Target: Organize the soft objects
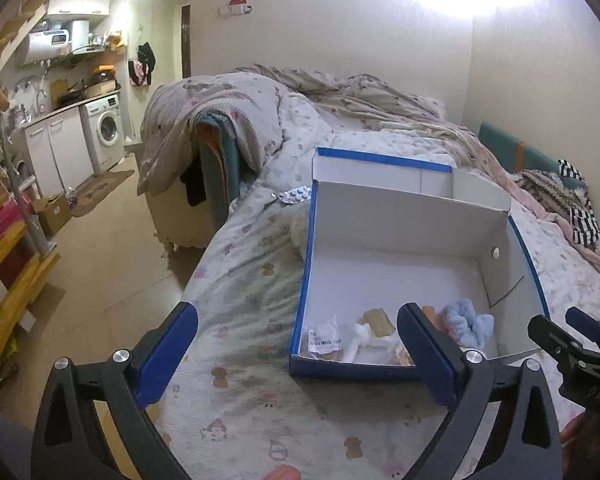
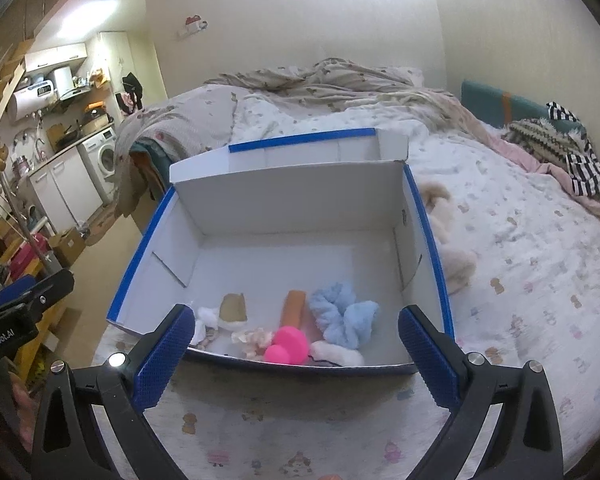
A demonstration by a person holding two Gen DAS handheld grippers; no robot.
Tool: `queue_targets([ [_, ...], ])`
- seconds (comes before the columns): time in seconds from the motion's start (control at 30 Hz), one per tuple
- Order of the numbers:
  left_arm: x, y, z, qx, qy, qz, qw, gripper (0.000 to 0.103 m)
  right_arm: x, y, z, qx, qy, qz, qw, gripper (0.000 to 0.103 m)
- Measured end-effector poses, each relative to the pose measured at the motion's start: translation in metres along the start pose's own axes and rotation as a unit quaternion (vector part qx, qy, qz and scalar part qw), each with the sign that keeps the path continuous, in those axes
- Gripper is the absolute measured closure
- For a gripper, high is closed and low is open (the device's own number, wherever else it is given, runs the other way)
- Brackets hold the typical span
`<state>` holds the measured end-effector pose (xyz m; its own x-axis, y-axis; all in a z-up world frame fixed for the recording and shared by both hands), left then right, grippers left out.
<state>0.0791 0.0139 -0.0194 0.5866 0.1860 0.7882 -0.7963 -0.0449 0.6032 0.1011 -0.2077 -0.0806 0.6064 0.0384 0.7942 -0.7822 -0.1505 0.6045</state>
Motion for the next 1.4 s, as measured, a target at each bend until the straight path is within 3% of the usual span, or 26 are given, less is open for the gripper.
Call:
queue_targets([
  [0.4, -0.0052, -0.0052, 0.0015, 0.000, -0.013, -0.017, 0.9998, 0.003, -0.0001, 0.0021, 0.0036, -0.013, 0.000, 0.004, 1.000, 0.000],
  [1.4, -0.0099, -0.0081, 0.0031, 0.009, -0.025, -0.016, 0.9995, 0.003, 0.0002, 0.0023, 0.0030, -0.014, 0.001, 0.003, 1.000, 0.000],
])
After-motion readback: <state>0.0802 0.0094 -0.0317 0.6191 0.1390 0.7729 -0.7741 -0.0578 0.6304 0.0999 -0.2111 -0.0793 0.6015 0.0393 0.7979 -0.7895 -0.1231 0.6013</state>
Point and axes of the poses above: each gripper's, at about its wrist camera, not at the fingertips, and y roughly against the way its jaws point, z to its right, x to its top, the point moved 7 cm from there along -y, roughly the way its jaws point, and after that the axes turned 7 degrees about y, right-handed, at the moved point
